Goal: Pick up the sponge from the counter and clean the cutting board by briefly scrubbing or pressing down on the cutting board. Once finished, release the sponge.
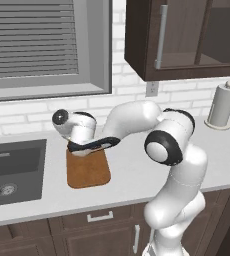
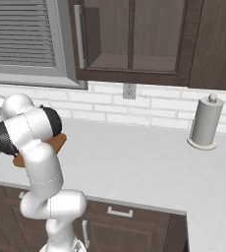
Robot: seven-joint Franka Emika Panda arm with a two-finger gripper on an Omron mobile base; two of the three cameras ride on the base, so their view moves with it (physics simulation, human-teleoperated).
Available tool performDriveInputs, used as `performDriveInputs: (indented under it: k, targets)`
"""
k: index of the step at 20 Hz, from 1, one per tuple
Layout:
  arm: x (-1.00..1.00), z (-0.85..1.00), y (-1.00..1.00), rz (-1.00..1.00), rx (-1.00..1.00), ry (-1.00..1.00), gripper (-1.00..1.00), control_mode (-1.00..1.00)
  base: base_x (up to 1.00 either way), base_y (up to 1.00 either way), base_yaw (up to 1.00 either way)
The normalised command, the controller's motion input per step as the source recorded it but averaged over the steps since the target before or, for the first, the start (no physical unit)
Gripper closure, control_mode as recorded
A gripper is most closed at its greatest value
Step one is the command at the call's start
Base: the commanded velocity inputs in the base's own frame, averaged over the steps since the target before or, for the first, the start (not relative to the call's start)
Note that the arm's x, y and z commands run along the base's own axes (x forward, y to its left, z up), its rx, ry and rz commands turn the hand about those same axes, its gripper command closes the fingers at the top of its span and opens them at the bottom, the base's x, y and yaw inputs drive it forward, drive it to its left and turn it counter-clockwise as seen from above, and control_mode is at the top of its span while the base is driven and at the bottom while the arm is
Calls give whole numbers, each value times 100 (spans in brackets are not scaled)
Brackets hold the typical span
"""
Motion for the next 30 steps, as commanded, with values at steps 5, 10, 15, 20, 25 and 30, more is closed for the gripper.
performDriveInputs:
  k: [5, 10, 15, 20, 25, 30]
  targets:
    - [-19, 0, -19, -29, 55, 20, 100, -100, 0, 0, 0]
    - [3, 0, -8, -6, 34, 32, 100, -100, 0, 0, 0]
    - [-1, -13, -41, -4, 33, 40, 100, -100, 0, 0, 0]
    - [-3, -6, -33, -3, 26, 26, 100, -100, 0, 0, 0]
    - [0, 0, 0, -9, 2, 14, 100, -100, 0, 0, 0]
    - [1, 4, -33, -11, 0, 22, 100, -100, 0, 0, 0]
